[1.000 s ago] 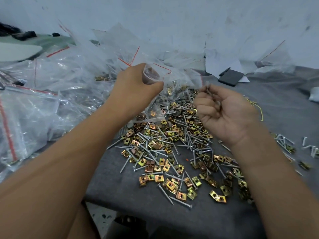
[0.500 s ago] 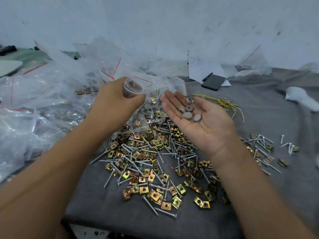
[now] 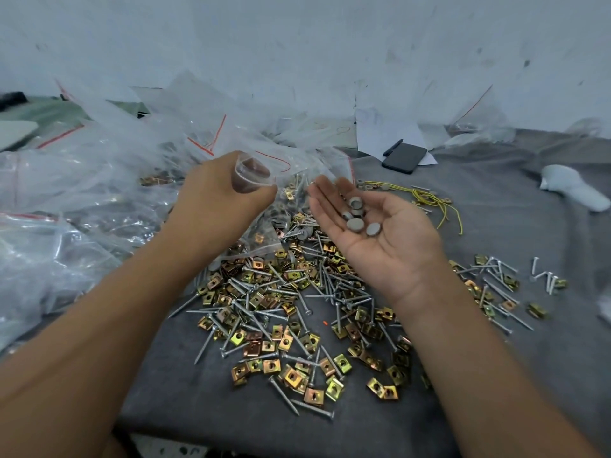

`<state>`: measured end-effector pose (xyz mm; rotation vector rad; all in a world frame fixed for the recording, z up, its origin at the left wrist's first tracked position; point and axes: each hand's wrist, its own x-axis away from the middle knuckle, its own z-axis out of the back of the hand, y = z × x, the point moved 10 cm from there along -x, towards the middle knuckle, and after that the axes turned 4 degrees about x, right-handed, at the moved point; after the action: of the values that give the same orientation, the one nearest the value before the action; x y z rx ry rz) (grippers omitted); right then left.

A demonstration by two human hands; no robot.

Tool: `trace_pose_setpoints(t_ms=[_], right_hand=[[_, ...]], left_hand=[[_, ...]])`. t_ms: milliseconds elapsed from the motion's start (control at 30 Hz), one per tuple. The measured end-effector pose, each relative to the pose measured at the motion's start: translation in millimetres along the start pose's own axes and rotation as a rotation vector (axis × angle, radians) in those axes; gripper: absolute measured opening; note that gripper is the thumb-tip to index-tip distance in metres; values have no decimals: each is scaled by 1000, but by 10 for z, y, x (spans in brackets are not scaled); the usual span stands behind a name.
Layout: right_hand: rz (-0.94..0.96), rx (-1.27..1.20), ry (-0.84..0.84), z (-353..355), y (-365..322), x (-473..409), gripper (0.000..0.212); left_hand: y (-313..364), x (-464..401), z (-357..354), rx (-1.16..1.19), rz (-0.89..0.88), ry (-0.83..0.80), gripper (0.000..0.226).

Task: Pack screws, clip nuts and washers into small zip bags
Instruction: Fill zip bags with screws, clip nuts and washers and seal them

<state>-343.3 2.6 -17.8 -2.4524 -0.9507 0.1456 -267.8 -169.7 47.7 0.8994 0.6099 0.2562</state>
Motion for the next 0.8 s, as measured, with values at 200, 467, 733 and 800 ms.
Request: trace_pose_setpoints(t_ms=[200,467,733,800], right_hand=[[2,-51,-15,-75,-24,40,42],[38,-68,-26,-138,-38,4,56],[-45,-173,-85,-171,22,13,55],[-44,-194,-97,-189,12,17,54]], left_hand=[[-14,-11,-18,-23,-9,-2,14],[-15,-20,-26,-46,-21,4,15],[-9,-20,-23,-25,-21,0,13],[-9,-18,-19,-22,-21,0,12]])
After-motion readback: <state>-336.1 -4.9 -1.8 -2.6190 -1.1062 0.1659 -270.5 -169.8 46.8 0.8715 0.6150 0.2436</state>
